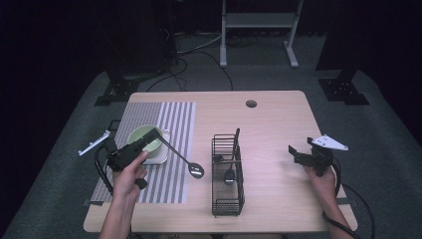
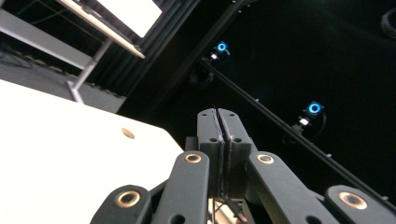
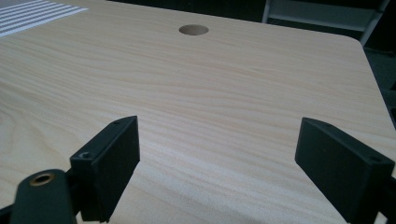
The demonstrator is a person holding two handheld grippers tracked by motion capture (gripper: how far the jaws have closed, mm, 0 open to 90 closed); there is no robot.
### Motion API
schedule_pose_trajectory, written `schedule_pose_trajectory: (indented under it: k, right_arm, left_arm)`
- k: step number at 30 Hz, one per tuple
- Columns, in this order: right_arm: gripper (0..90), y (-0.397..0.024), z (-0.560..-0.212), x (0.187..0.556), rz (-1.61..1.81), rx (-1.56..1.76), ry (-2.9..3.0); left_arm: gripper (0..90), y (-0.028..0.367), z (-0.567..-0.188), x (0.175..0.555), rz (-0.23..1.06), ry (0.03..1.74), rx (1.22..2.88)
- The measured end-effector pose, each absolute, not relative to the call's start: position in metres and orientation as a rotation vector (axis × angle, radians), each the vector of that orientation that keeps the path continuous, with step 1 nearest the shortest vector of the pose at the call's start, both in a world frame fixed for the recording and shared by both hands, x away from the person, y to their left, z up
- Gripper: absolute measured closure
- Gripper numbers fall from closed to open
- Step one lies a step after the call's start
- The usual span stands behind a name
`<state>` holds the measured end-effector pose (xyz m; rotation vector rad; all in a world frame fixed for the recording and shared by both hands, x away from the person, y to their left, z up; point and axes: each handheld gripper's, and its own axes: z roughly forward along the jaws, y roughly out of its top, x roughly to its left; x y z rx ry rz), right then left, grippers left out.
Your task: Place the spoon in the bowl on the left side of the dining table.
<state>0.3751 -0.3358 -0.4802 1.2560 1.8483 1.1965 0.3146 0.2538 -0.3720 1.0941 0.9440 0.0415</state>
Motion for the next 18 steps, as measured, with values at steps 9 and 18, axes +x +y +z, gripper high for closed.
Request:
schedule_pose_trajectory:
  k: [9, 18]
  right_arm:
    - [12.9, -0.335, -0.48, 0.375, 1.191, 1.257, 1.851]
    - [12.9, -0.334, -0.48, 0.376, 1.175, 1.258, 1.853]
  left_arm:
    - [89.1, 0.272, -0.384, 0.32, 0.101, 0.991, 1.064]
    - [89.0, 0.283, -0.396, 0.324, 0.131, 1.029, 1.019]
